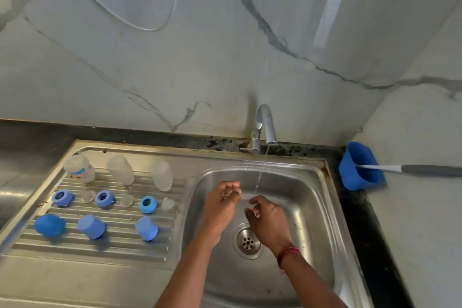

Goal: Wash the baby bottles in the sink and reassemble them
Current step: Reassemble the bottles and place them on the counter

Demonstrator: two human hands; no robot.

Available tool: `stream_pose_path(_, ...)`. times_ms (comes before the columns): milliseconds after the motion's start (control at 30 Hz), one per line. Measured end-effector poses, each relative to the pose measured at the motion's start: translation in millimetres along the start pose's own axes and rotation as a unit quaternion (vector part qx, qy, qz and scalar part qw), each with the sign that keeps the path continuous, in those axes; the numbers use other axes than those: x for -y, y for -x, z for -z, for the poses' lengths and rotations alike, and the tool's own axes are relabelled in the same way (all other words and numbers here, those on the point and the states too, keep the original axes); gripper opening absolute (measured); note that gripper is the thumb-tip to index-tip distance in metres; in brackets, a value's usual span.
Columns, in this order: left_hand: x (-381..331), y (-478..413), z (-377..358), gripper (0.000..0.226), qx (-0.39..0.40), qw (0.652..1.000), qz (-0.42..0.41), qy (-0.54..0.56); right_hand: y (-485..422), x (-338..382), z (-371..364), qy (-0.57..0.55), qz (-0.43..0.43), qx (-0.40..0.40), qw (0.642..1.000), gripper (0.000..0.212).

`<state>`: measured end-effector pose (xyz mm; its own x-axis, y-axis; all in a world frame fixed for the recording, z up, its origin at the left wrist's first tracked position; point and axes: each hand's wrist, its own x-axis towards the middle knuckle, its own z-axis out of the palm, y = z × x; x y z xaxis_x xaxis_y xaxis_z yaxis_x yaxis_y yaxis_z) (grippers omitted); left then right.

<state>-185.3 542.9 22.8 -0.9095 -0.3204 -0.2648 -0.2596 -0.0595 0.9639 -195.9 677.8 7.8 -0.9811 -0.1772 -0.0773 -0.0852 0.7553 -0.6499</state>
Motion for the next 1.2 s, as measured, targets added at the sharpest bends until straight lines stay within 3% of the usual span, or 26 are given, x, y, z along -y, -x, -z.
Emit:
stream_pose_path(200,3,-26,-31,0.016,-0.02,0.999,0.03,0.001,-44,-45,26,0.028,-0.04,0.028,0.998,0.022)
stream_pose_path(433,-1,-69,-37,0.012,-0.012,0.998,0.055,0.006,-123,-41,59,0.026,0.018,-0.055,0.998,0.011)
stream_pose_path(700,6,-116,-26,0.023,-0.033,0.996,0.081,-0.012,-193,-9,53,0.037,0.088,0.077,0.992,0.025)
stream_pose_path(867,14,-126,-24,0.021,-0.047,0.995,0.088,-0.003,-251,-44,0,0.152,0.167,0.141,0.964,0.041)
stream_pose_path(967,14,-128,-24,0.02,-0.048,0.995,0.085,0.01,-242,-14,9,0.211,0.198,0.156,0.944,0.037)
stream_pose_path(1200,13,-133,-29,0.023,-0.046,0.996,0.079,0.023,-242,-15,11,0.178,0.207,0.15,0.95,0.024)
